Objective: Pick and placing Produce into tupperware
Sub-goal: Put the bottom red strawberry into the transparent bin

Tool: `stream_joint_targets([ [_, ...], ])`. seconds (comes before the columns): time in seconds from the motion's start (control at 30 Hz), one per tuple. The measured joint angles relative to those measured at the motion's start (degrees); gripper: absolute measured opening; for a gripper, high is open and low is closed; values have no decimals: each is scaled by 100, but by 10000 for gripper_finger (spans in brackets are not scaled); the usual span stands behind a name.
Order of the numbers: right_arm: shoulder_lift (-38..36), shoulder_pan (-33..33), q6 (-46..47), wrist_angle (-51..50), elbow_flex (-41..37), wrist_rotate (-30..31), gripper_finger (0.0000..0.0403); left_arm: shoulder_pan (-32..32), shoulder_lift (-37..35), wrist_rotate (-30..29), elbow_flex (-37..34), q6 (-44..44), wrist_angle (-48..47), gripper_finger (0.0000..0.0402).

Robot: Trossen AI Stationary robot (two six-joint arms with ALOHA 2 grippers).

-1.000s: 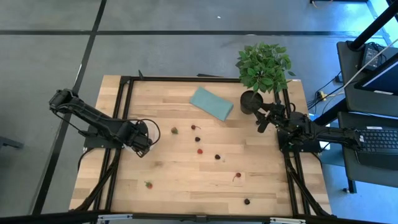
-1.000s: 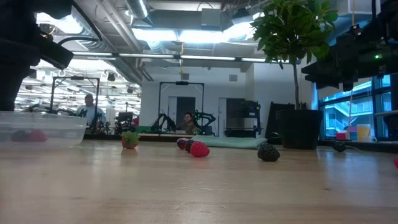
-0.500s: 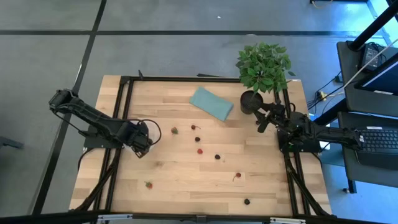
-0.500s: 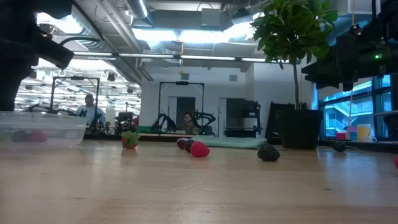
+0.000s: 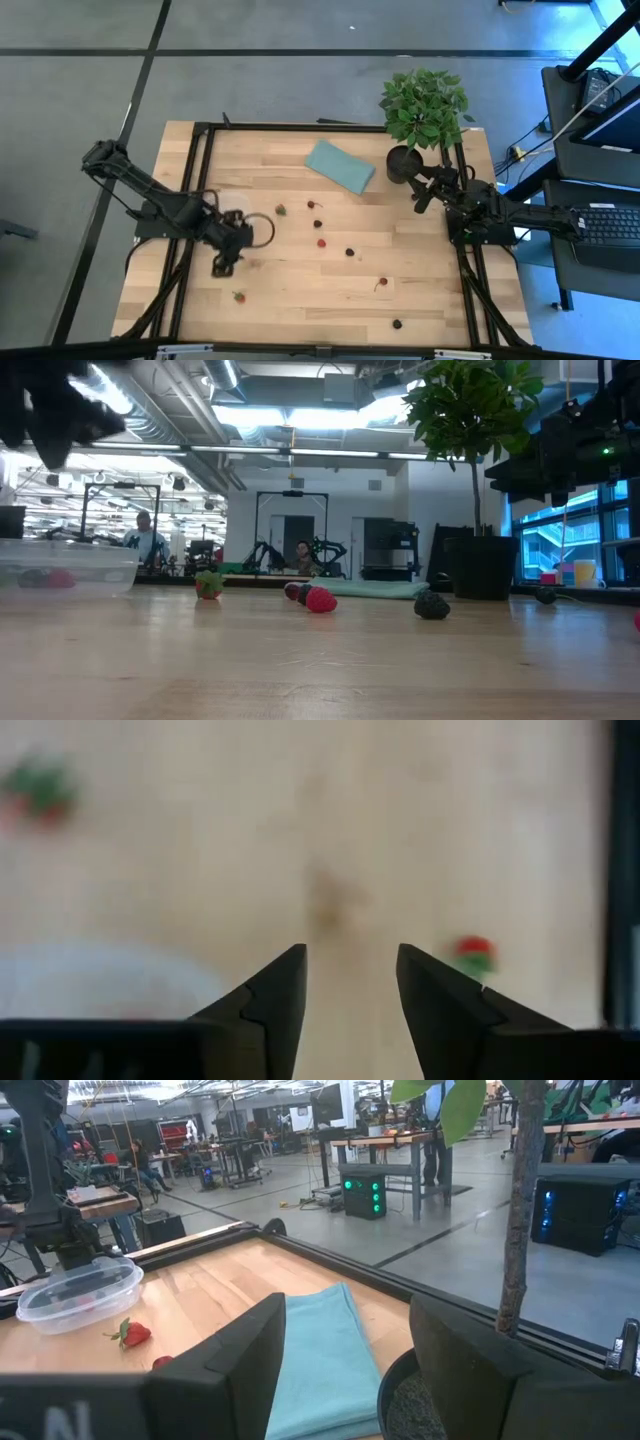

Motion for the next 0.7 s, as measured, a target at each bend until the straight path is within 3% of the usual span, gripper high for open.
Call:
stream_joint_targets([
  [0.23,2,0,4,0,0,0,217,-698,388,116,2,1240,610,150],
  [0.5,0,0,35,0,0,0,217,-854,1499,306,59,1273,576,150],
  [0.7,2,0,50,0,0,0,217,-940,2278,372,854,1419,232,150],
])
